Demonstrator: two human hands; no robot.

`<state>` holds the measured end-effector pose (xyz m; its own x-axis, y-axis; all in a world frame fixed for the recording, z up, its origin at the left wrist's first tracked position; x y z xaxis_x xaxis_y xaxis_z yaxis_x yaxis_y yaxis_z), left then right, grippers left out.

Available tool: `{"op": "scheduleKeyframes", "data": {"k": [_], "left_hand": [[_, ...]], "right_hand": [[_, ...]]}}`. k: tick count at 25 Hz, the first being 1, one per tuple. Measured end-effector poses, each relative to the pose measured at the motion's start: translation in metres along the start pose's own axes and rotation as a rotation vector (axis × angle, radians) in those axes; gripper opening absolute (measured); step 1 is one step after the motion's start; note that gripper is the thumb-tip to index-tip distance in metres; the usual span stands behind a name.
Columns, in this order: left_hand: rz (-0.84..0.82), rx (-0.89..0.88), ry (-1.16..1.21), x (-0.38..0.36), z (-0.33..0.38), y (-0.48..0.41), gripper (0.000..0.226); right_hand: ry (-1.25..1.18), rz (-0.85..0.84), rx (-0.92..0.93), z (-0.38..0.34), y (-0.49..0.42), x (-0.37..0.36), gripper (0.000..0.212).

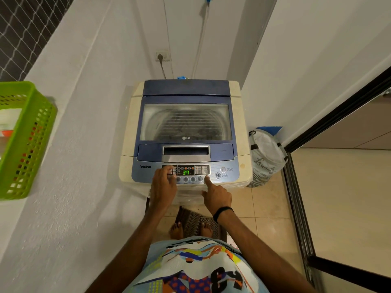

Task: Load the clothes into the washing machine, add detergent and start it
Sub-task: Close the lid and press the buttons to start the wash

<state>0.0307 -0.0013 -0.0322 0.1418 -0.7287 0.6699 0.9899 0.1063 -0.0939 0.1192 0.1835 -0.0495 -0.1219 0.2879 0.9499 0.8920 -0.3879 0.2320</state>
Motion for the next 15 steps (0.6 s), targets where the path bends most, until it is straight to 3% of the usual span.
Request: {"op": "scheduleKeyframes", "data": {"k": [9,15], "left_hand": [[-0.004,-0.015,0.000,-0.001,-0.004,-0.003,0.028],[0.011,-0.019,-0.007,-0.002,-0.005,-0.006,0.029]], "right_hand": [[0.099,-0.034,0.018,0.000,0.005,-0.006,0.069],[0.065,-0.005,-0.008,-0.002,-0.010,-0.003,0.045]]}}
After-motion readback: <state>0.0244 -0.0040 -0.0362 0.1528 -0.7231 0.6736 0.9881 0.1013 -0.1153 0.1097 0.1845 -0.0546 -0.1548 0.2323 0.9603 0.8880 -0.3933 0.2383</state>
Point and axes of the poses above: each hand's wrist, its own y-axis away from the middle knuckle, its own x-axis out of the back of the hand, z = x × y, the point moved 8 cm from there along -y, towards the middle knuckle, and after that the axes turned 15 degrees about z, right-handed, at the moved point
